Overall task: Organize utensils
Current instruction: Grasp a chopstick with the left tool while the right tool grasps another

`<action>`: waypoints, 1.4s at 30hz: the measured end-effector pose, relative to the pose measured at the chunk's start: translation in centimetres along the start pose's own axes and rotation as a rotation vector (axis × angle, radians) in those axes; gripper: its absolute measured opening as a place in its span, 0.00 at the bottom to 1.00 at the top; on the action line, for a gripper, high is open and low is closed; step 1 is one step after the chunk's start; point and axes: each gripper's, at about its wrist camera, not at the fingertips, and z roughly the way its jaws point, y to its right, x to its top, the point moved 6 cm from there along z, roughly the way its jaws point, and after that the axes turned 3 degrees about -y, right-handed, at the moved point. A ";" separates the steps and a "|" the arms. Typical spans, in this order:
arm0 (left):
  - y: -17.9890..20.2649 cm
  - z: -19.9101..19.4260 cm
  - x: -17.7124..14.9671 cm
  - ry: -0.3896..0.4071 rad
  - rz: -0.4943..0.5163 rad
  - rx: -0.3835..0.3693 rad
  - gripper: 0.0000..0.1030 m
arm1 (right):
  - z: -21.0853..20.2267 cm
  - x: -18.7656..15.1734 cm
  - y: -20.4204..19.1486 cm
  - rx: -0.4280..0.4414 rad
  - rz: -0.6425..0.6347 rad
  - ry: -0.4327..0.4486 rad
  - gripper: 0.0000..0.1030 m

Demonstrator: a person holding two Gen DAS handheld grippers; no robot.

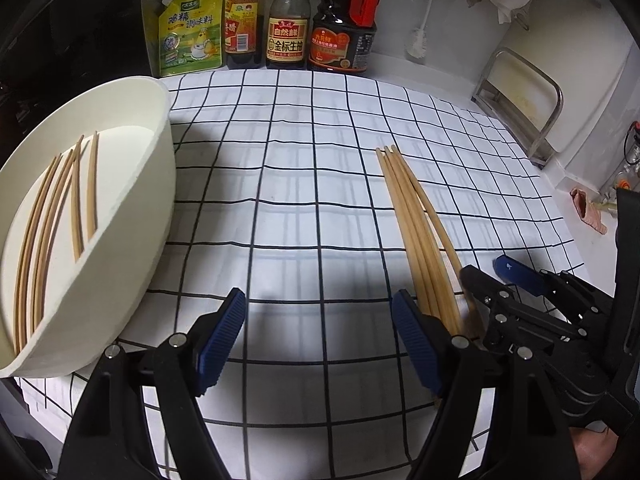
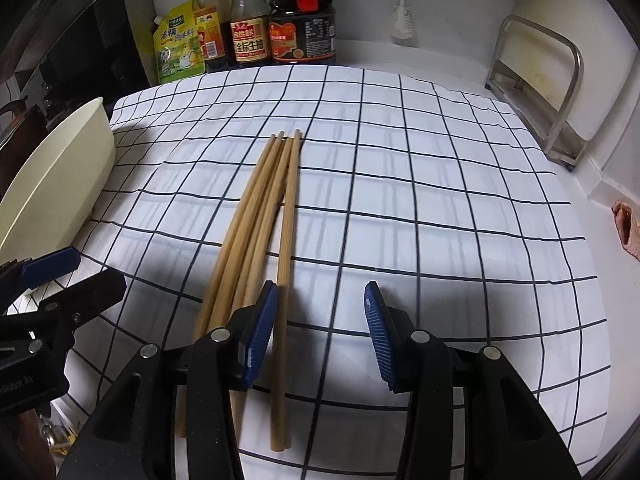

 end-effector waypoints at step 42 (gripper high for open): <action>3.0 3.6 0.5 -0.044 0.050 0.087 0.67 | -0.6 -0.4 2.0 0.022 0.022 0.025 0.41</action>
